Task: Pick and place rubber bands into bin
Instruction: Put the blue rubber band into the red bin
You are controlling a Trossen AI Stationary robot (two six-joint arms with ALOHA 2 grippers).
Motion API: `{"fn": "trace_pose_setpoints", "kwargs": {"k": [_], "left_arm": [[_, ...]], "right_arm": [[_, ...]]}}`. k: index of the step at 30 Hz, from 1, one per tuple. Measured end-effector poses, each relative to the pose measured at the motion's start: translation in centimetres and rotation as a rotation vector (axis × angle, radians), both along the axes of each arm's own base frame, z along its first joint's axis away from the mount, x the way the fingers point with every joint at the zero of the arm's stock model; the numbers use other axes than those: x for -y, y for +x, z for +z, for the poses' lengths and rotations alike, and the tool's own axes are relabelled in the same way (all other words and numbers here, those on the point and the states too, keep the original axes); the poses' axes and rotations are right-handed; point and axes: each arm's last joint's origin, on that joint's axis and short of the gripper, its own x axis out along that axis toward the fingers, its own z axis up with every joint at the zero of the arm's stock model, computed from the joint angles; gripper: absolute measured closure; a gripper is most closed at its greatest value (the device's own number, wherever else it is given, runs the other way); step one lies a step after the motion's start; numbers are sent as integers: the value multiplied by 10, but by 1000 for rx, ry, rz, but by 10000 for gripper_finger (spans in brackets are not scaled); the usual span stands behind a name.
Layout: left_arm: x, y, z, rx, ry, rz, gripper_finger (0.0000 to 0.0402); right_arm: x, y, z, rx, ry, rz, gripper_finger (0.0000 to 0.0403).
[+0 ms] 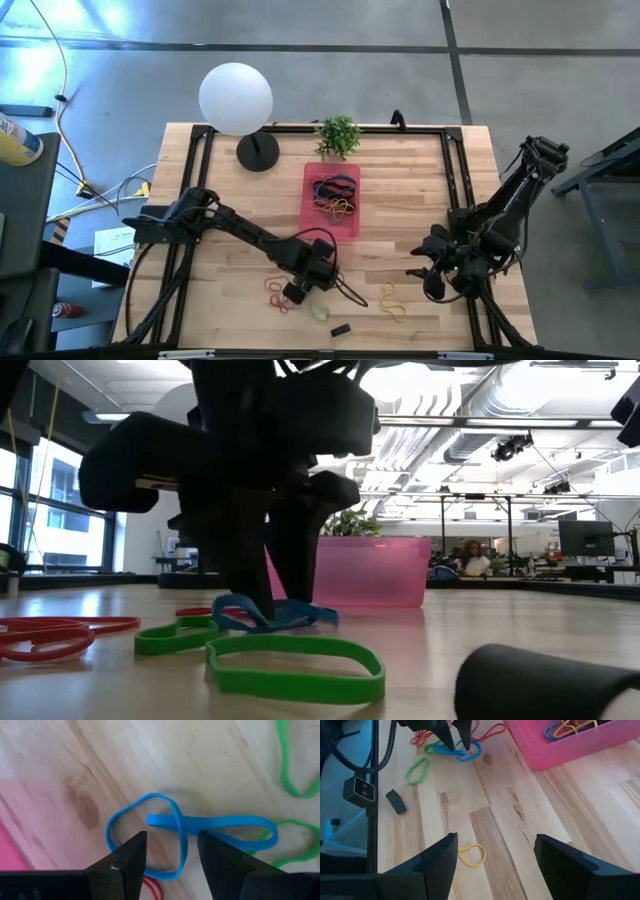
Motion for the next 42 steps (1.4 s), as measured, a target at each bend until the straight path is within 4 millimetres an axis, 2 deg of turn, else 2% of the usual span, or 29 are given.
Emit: {"fn": "trace_pose_setpoints", "kwargs": {"k": [5, 8, 16, 18, 22, 26, 34, 42], "left_arm": [[0, 0, 0, 0, 3, 0, 237], [0, 0, 0, 0, -1, -1, 255], [1, 0, 0, -2, -27, -8, 374], [2, 1, 0, 6, -29, -8, 394], [3, 2, 1, 22, -37, 5, 383], [3, 2, 1, 21, -41, 16, 397], [6, 2, 2, 10, -117, 25, 399], [19, 16, 30, 99, -129, -39, 400]], "right_arm": [[0, 0, 0, 0, 0, 0, 151], [0, 0, 0, 4, -3, -3, 151], [0, 0, 0, 11, -10, -6, 151], [0, 0, 0, 10, -11, -6, 151], [1, 0, 0, 8, -14, -6, 151], [1, 0, 0, 22, -26, -14, 151], [1, 0, 0, 28, -36, -16, 151], [1, 0, 0, 32, -47, -13, 151]]}}
